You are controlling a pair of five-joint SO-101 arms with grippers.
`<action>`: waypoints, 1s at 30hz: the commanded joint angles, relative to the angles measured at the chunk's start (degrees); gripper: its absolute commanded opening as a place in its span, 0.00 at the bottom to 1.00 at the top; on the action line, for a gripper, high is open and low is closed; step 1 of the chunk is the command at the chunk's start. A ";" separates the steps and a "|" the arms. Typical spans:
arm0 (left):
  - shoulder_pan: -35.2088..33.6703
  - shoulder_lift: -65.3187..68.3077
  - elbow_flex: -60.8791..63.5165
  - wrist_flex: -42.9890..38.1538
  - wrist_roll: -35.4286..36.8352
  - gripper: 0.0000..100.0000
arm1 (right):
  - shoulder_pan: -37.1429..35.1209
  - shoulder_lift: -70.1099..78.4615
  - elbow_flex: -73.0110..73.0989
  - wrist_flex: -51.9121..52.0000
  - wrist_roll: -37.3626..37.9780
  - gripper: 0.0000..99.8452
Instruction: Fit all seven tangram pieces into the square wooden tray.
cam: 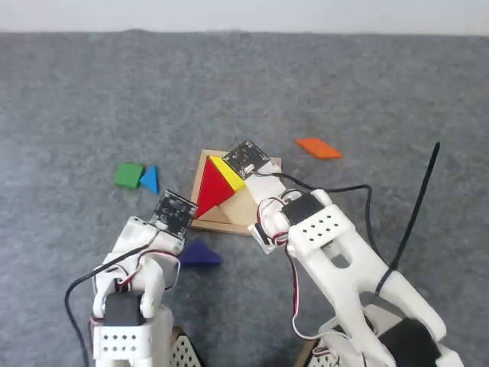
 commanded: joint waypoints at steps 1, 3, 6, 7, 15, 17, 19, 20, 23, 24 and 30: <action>1.41 0.62 -3.47 2.99 -2.55 0.14 | 0.31 -4.00 0.88 -1.98 0.53 0.03; 1.41 0.62 -3.56 4.22 -4.48 0.14 | 1.80 -5.32 0.97 -1.98 0.26 0.06; 1.41 0.62 -3.56 5.45 -7.38 0.17 | 6.02 -8.84 1.67 -1.98 -2.64 0.09; 1.41 0.62 -3.74 5.54 -7.91 0.18 | 7.60 -10.59 2.29 -1.98 -3.25 0.09; 4.22 12.75 -15.78 8.97 -8.09 0.18 | 8.13 -30.37 17.41 -11.12 -4.31 0.09; 5.10 22.51 -20.18 7.65 -8.88 0.18 | 8.66 -34.59 19.60 -11.74 -4.40 0.09; 5.63 33.23 -24.22 6.24 -11.16 0.18 | 9.45 -37.76 20.75 -11.74 -4.57 0.09; 5.98 38.15 -25.80 5.98 -13.54 0.18 | 9.98 -38.81 21.10 -11.74 -4.48 0.09; 7.12 50.46 -27.65 6.42 -23.65 0.18 | 11.21 -39.16 21.36 -11.82 -4.57 0.09; 7.38 53.19 -27.30 7.03 -27.87 0.18 | 11.38 -38.90 21.36 -11.91 -4.57 0.09; 7.47 56.26 -23.96 3.34 -33.67 0.21 | 11.47 -36.88 21.19 -12.35 -4.40 0.09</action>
